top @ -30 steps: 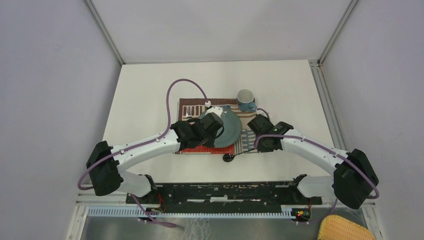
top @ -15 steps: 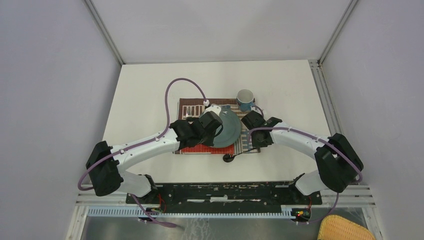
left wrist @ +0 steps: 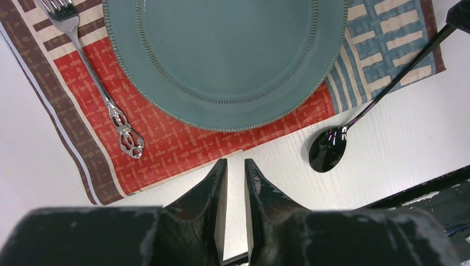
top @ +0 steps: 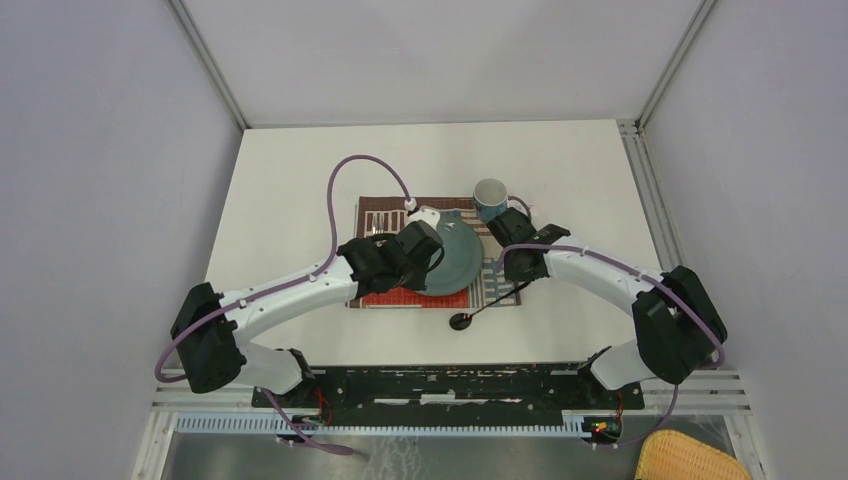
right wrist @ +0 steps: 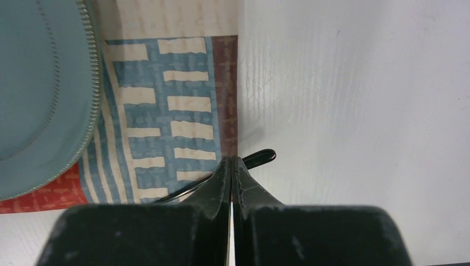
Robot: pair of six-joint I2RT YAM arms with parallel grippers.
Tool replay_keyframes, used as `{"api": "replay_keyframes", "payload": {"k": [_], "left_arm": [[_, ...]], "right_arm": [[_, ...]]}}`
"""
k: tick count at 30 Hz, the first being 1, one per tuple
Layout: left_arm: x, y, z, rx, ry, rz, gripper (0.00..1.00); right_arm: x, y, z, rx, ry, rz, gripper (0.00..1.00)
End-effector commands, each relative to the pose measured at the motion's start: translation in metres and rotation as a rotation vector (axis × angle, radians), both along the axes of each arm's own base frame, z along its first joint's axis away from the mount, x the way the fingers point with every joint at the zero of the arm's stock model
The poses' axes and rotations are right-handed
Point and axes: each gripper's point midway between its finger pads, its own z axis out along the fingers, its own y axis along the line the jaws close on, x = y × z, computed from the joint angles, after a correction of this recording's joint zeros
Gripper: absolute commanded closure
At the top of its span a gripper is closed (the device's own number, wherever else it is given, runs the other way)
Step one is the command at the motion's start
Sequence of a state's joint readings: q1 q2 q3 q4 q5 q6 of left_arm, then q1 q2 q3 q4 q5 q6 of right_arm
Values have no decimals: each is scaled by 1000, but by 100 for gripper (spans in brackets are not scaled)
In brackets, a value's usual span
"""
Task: Set the dinner table for one person
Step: Adjust the spoon with the napkin.
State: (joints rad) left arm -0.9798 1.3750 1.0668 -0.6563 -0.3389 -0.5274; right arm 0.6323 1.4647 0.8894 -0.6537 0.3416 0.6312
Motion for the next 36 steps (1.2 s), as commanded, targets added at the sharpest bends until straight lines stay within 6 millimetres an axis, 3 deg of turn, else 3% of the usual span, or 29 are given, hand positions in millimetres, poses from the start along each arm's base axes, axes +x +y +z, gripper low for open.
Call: {"api": "replay_keyframes", "payload": {"k": [1,3,7,15,27,36], "left_arm": [[9,-2,18,-57,-40,39,76],[10,-2,17,-54,-38,40,76],[11,-3,18,-55,-40,37,76],[13,3,17,-49,-38,50,76],[18,2,11,-44,-27,50,76],[19,1,8,-49,-22,53,76]], "right_arm": [[20,9,32,42,-96,0,100],[25,11,28,28,-89,10,100],[27,16,3,13,-33,26,100],[10,18,-29,33,50,25,100],[-34,1,-23,66,104,9,100],[-58,5,-14,92,130,29,100]]}}
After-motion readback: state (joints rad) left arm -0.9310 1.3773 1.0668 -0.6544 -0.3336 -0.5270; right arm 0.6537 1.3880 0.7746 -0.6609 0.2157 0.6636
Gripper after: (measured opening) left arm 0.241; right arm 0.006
